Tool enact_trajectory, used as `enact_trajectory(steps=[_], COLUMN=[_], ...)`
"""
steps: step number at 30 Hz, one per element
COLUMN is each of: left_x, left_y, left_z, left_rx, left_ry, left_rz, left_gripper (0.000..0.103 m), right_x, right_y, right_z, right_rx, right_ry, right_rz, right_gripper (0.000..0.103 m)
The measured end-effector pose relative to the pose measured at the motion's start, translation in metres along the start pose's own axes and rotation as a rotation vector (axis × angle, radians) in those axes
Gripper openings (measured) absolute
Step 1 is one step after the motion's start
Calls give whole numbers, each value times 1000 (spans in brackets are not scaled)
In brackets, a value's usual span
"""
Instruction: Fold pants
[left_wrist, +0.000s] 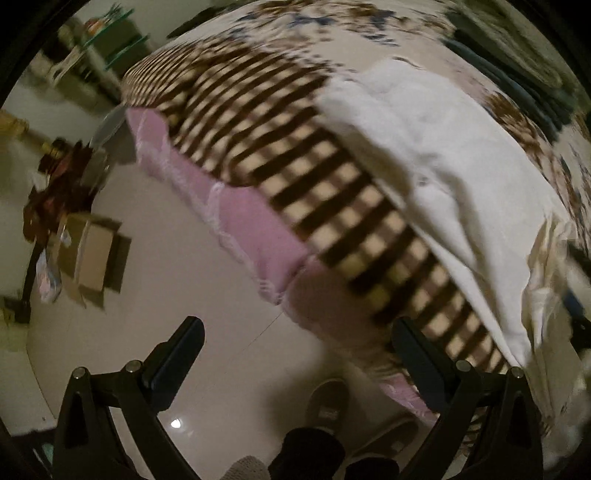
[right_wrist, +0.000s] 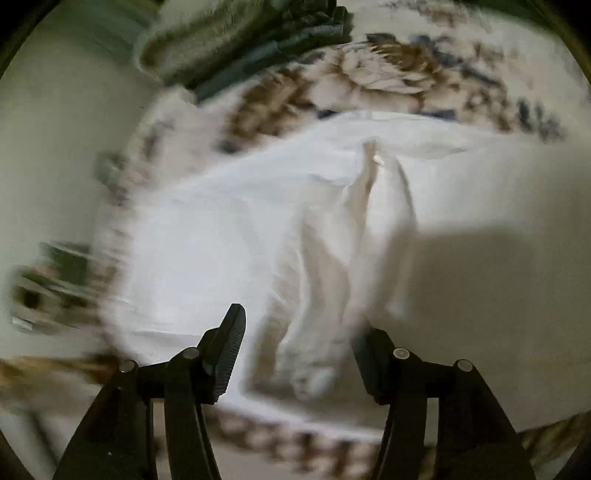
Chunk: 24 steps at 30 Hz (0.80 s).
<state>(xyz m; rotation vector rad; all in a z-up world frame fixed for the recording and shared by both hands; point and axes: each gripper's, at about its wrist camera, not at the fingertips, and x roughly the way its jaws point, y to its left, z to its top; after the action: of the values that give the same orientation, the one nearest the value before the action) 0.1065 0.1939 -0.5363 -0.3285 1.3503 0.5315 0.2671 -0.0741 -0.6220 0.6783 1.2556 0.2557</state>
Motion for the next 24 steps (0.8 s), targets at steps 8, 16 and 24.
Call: enact_trajectory(steps=[8,16,24], left_x=[5,0,8], left_y=[-1,-23,-19], left_z=[30,70,82], left_rx=[-86,-71,-116], left_ry=[-18,-77,-73], left_rz=[-60,-85,-86], left_gripper=[103,103,103], right_x=[-21,51,37], right_y=[-41,29,60], right_z=[12,-4,-26], right_rx=[228,-120,-261], right_ry=[-11,121,135], right_rz=[0,-381,-435], right_gripper=[60,21,16])
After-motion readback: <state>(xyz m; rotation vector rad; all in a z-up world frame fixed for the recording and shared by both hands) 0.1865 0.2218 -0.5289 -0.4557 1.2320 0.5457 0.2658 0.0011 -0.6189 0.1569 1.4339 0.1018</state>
